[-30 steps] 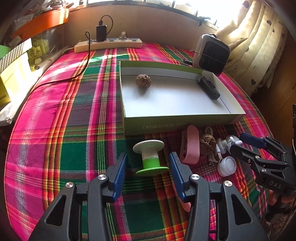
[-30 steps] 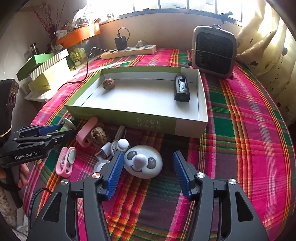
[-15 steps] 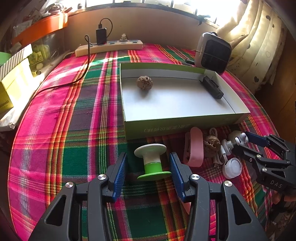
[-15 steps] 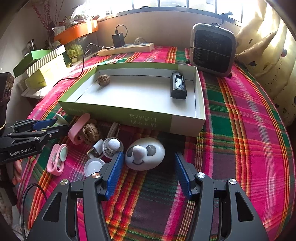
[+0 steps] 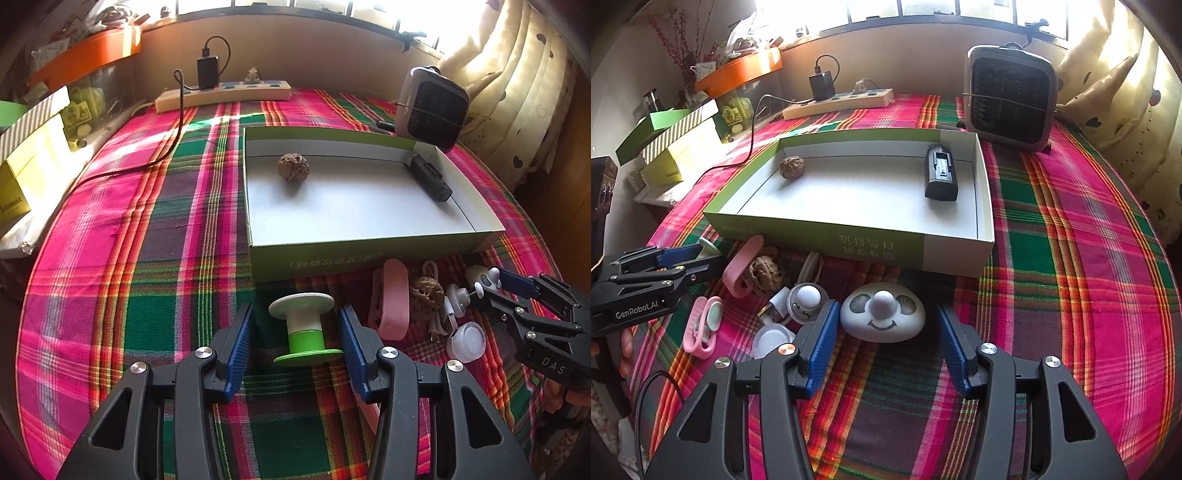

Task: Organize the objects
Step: 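Grasp the green-and-white spool with the left tool while the right tool grasps the panda-face toy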

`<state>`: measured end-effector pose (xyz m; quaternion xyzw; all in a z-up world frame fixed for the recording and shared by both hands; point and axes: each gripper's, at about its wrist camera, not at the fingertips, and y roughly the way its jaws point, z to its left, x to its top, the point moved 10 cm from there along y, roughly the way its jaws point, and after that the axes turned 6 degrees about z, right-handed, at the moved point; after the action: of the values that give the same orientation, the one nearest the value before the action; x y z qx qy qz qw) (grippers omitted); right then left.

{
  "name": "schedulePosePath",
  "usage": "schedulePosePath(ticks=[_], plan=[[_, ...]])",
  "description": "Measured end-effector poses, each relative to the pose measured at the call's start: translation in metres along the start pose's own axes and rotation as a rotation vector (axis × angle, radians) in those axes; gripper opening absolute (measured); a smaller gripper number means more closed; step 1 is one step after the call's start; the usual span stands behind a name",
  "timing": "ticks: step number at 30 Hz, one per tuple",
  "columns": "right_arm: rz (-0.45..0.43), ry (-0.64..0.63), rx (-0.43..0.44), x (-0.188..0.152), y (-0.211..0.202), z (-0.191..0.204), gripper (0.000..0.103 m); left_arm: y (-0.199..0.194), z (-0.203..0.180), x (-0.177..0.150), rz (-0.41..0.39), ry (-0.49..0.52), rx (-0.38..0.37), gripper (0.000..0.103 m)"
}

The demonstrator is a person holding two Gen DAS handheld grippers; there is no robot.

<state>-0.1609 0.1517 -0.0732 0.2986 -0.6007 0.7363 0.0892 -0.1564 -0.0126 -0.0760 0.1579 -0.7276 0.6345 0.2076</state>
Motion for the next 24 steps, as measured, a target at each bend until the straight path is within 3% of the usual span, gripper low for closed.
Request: schedulePosePath(ticks=[11,24], plan=[[-0.001,0.004,0.008,-0.0003,-0.0002,-0.0002,0.049,-0.0009,0.0045,-0.0008,-0.003,-0.001,0.027,0.033],[-0.002,0.002,0.007,-0.0005,-0.0010,-0.0010,0.049,-0.0012,0.0051,-0.0013,-0.004,0.002,0.032,0.032]])
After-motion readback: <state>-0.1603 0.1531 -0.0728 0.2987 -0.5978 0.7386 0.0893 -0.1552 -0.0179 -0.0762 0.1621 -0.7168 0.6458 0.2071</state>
